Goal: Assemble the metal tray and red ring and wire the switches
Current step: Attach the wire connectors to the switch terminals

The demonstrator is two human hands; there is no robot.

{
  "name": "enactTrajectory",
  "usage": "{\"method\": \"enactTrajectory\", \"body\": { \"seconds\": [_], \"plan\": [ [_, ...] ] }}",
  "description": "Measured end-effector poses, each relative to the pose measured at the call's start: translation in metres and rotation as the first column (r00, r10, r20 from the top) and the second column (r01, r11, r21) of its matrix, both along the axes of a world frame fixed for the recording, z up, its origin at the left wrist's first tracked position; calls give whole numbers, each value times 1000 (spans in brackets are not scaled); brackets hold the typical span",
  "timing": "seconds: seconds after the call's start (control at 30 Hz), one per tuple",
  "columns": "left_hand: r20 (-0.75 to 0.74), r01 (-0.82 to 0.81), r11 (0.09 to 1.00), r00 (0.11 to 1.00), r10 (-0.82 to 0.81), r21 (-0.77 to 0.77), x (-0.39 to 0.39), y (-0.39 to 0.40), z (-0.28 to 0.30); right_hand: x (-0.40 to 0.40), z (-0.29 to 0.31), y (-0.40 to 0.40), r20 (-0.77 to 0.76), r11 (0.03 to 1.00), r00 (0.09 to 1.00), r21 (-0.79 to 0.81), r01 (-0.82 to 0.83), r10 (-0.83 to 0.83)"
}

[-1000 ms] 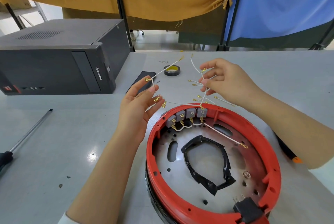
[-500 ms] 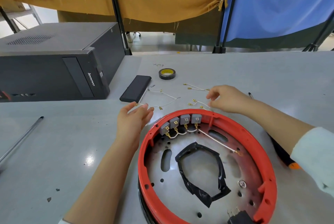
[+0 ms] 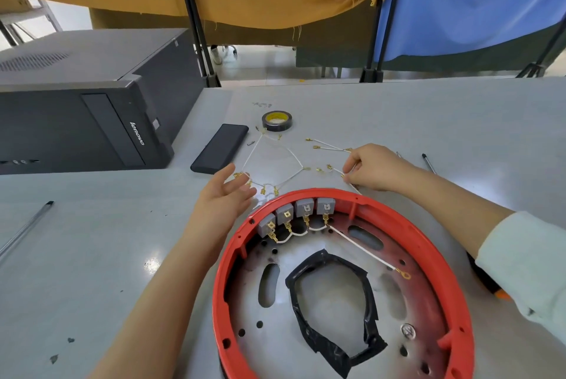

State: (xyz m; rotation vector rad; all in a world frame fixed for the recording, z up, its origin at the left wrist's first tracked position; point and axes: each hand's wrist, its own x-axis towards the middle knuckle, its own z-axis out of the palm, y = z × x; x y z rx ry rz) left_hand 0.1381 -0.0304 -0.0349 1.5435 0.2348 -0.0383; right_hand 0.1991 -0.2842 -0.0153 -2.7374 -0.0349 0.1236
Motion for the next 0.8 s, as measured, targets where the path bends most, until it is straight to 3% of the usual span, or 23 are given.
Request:
{"method": "enactTrajectory", "body": {
  "seconds": [0.23, 0.43, 0.53, 0.63, 0.73, 0.8],
  "plan": [
    [1, -37, 995, 999, 37, -88, 1, 4, -1, 2, -1, -6, 15, 1000, 1000, 10, 7, -7],
    [-45, -64, 998, 997, 64, -4, 5, 4, -8, 0, 3, -8, 38, 994, 999, 107, -18, 14],
    [10, -79, 960, 997, 79, 268, 3, 4, -6, -5, 9, -8, 49, 972, 998, 232, -46, 35],
    [111, -99, 779, 993, 39, 618, -1, 7, -3, -17, 20, -5, 115, 944, 992, 319, -88, 54],
    [120, -119, 702, 992, 47, 702, -8, 12, 5, -35, 36, 3, 221, 929, 973, 345, -136, 61],
    [152, -139, 718, 987, 46, 682, -15, 14, 17, -51, 47, 9, 275, 919, 958, 353, -176, 78]
  ]
}}
